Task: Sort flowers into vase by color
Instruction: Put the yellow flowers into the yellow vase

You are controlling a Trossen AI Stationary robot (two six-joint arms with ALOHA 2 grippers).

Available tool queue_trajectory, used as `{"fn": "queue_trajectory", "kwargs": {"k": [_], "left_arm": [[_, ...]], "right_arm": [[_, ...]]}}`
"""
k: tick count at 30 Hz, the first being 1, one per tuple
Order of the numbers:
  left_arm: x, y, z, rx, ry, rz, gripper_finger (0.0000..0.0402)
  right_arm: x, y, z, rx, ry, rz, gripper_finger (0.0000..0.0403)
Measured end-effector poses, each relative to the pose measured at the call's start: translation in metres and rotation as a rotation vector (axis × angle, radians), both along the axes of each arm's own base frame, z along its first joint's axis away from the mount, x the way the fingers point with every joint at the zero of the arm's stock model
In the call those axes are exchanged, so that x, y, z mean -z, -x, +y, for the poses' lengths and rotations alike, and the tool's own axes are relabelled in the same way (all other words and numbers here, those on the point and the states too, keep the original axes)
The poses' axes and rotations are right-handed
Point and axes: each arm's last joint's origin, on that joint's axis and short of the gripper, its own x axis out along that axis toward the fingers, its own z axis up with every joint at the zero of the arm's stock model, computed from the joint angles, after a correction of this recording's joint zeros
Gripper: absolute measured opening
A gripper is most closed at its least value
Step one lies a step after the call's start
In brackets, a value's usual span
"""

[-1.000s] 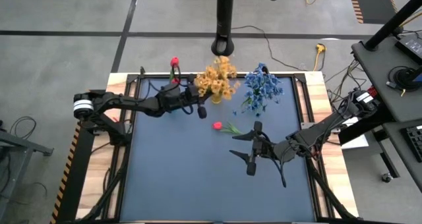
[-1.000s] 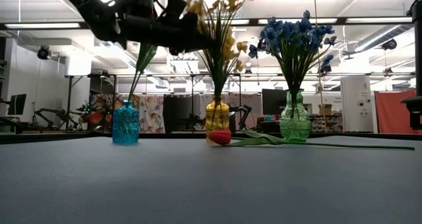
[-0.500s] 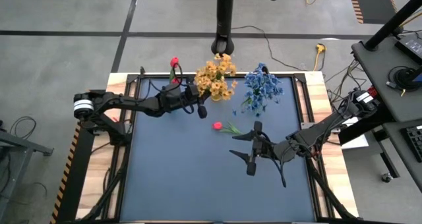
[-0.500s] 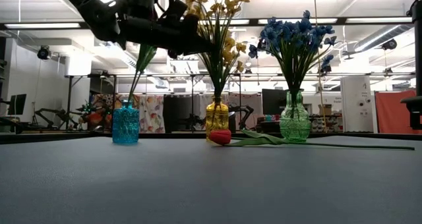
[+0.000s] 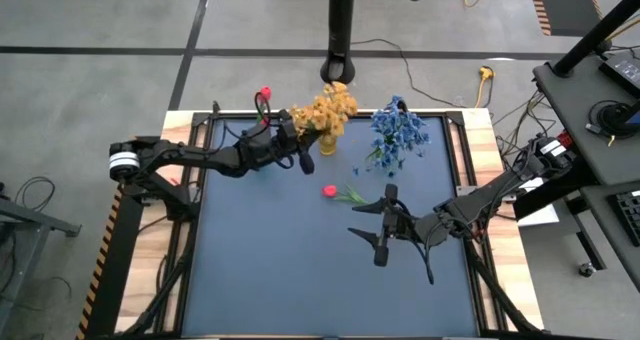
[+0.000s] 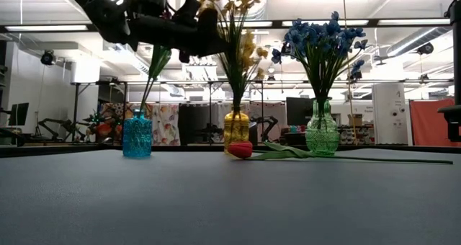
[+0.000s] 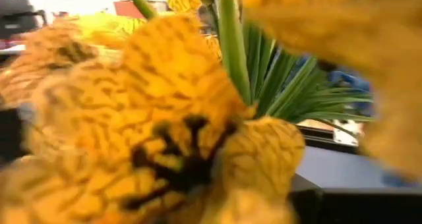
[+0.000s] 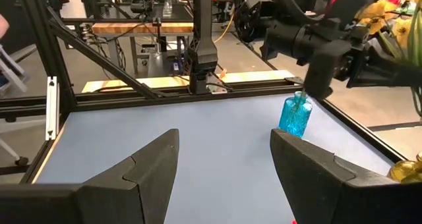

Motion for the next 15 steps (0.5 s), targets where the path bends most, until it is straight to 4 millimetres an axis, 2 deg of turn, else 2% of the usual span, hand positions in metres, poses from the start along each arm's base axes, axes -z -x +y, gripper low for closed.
{"fn": "queue_trajectory", "kwargs": {"k": [15], "left_arm": [[0.0018,0.0014,0.0018,-0.077,0.044,0.003,0.0002]], "right_arm": [[0.0001,0.0000,0.0000,0.000,0.004,0.002,0.0233]]}}
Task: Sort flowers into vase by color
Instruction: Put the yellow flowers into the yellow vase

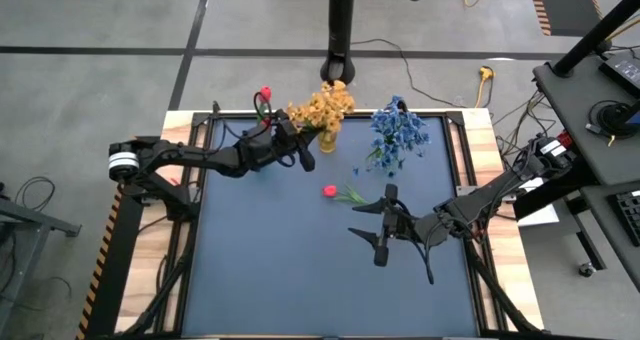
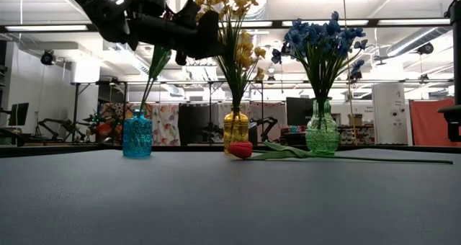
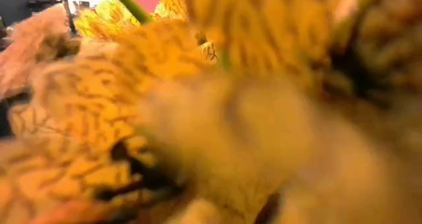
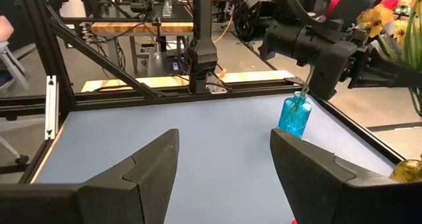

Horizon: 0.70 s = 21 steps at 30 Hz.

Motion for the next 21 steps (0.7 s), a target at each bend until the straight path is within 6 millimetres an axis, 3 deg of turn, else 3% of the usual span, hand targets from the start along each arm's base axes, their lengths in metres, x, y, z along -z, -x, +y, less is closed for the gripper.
{"fn": "queue_trajectory", "kwargs": {"k": [4,9,13,21], "left_arm": [[0.000,0.000,0.000,-0.002,0.001,0.004,0.0002],[0.001,0.000,0.000,-0.001,0.003,0.005,0.0002],[0.000,0.000,-0.001,0.003,0.030,-0.012,0.0002],[-0.008,0.003,-0.006,0.024,0.036,-0.038,0.0002]], "right_arm": [[0.010,-0.003,0.000,0.013,-0.005,0.049,0.0233],[0.050,-0.022,0.004,0.047,0.014,0.180,0.0233],[0.074,-0.037,-0.005,0.147,-0.026,0.209,0.0233],[0.081,-0.046,-0.019,0.245,-0.028,0.200,0.0233]]}}
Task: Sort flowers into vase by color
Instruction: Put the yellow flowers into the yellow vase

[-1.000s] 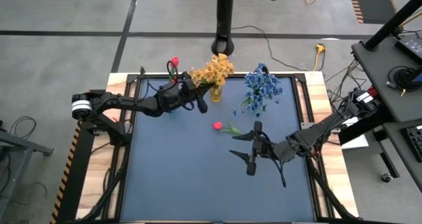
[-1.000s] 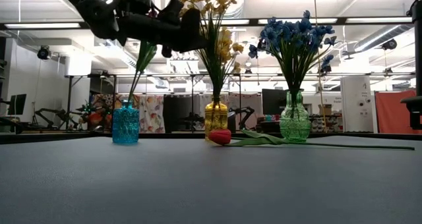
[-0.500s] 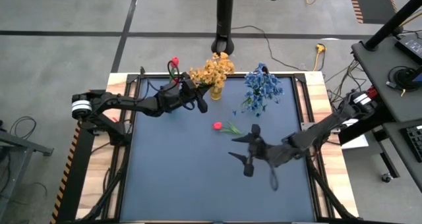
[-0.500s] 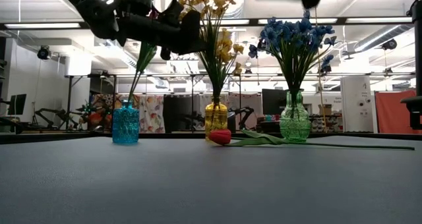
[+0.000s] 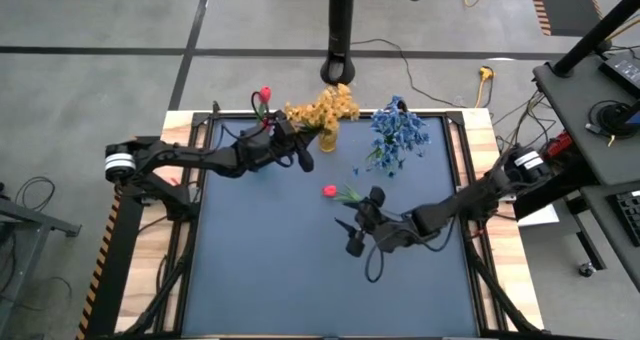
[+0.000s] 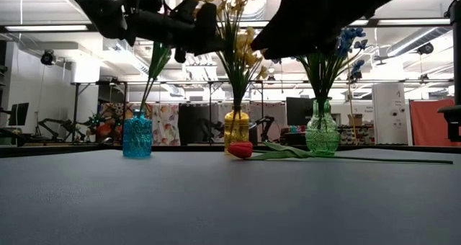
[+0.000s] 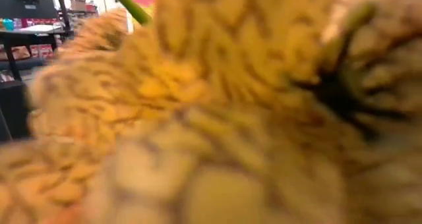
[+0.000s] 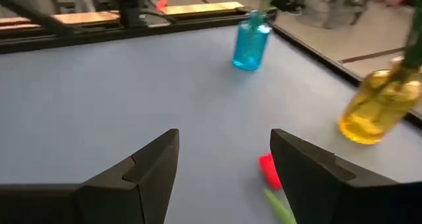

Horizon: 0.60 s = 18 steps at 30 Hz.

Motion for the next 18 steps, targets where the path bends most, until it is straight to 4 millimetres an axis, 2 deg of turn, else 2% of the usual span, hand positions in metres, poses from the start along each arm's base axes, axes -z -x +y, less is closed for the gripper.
{"fn": "queue_trajectory", "kwargs": {"k": [4,9,13,18], "left_arm": [[-0.006,0.005,-0.001,0.000,0.002,0.005,0.0002],[-0.006,0.007,-0.002,0.000,0.007,0.037,0.0002],[-0.004,0.007,-0.002,0.000,0.013,0.064,0.0002],[-0.003,0.007,-0.002,0.001,-0.006,0.083,0.0002]], "right_arm": [[0.017,-0.007,-0.006,0.054,0.050,0.039,0.0233],[0.050,-0.026,-0.016,0.110,0.049,0.038,0.0233],[0.078,-0.039,-0.032,0.190,0.062,0.023,0.0233],[0.091,-0.050,-0.053,0.248,0.050,-0.028,0.0233]]}}
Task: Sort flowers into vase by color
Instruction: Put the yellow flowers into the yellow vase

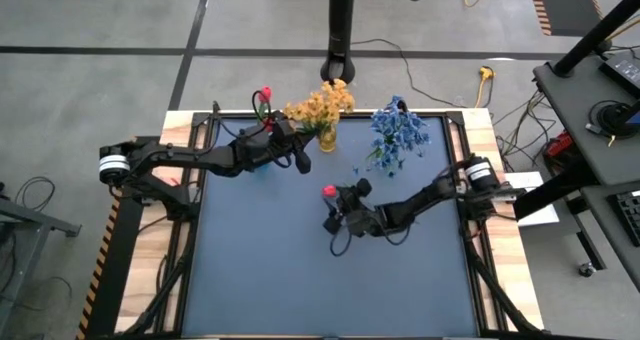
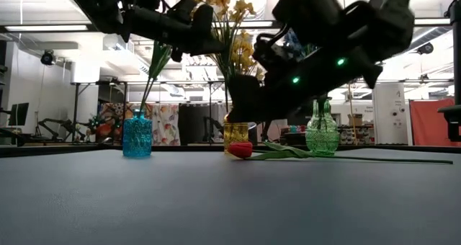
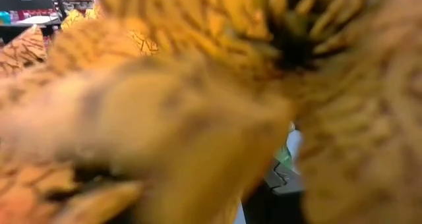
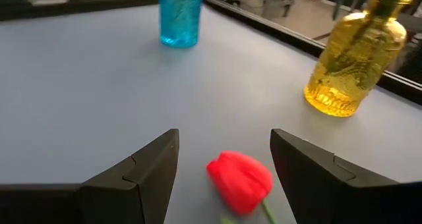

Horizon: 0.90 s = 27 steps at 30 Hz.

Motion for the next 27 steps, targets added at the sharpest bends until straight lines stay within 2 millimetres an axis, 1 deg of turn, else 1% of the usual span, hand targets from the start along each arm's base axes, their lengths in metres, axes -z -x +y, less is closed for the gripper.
{"fn": "queue_trajectory", "kwargs": {"k": [3,5,9,11,13,15,18,21,24,25,27], "left_arm": [[0.001,0.001,0.000,0.001,-0.013,0.027,0.0002],[0.001,0.003,-0.001,0.003,-0.016,0.061,0.0002],[-0.003,0.010,-0.003,0.007,-0.028,0.112,0.0002],[-0.007,0.015,-0.005,0.010,-0.028,0.121,0.0002],[-0.013,0.019,-0.007,0.022,-0.042,0.118,0.0002],[-0.019,0.025,-0.010,0.048,-0.045,0.119,0.0002],[-0.027,0.033,-0.013,0.073,-0.053,0.126,0.0002],[-0.032,0.039,-0.015,0.082,-0.085,0.139,0.0002],[-0.032,0.041,-0.015,0.086,-0.106,0.162,0.0002],[-0.031,0.041,-0.015,0.088,-0.112,0.178,0.0002],[-0.028,0.041,-0.015,0.091,-0.119,0.202,0.0002]], "right_arm": [[0.007,-0.003,-0.007,0.041,0.009,-0.023,0.0233],[0.013,-0.004,-0.008,0.052,0.015,-0.029,0.0233],[0.029,0.000,-0.003,0.045,0.023,-0.008,0.0232],[0.031,0.004,0.003,0.025,0.028,0.007,0.0231],[0.025,0.009,0.009,-0.004,0.035,0.008,0.0228],[0.015,0.012,0.013,-0.039,0.037,-0.004,0.0224],[0.004,0.017,0.012,-0.051,0.048,-0.013,0.0221],[0.002,0.019,0.004,-0.010,0.075,-0.009,0.0224],[0.003,0.016,-0.009,0.055,-0.001,-0.081,0.0235],[0.005,0.016,-0.014,0.081,-0.026,-0.089,0.0240],[0.008,0.017,-0.019,0.103,-0.024,-0.069,0.0250]]}}
